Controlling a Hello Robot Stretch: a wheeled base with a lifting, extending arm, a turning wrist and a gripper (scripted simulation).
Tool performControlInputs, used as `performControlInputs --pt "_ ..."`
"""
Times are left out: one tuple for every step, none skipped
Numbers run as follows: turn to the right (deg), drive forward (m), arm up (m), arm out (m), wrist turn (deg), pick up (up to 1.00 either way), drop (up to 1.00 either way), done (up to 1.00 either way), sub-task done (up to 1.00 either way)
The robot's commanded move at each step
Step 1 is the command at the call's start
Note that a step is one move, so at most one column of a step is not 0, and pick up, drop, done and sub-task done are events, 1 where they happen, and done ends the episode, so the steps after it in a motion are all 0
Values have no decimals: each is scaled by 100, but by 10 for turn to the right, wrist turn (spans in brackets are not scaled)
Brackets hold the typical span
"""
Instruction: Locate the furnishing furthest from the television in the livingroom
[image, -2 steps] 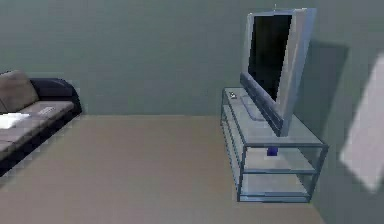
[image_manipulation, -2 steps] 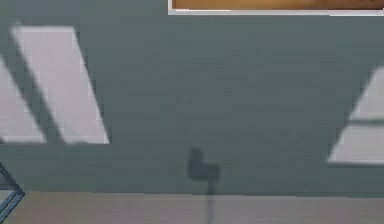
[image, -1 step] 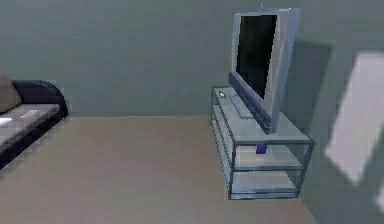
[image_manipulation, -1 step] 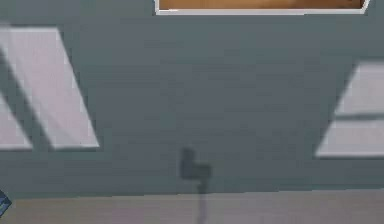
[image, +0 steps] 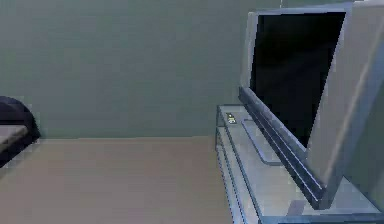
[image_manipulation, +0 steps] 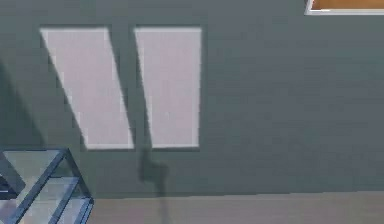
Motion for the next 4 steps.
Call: performControlInputs --pt "0 30 0 0 0 0 0 0 0" --pt "-450 0 0 0 0 0 0 0 0" --pt "-450 0 0 0 0 0 0 0 0" --pt "0 100 0 0 0 0 0 0 0"
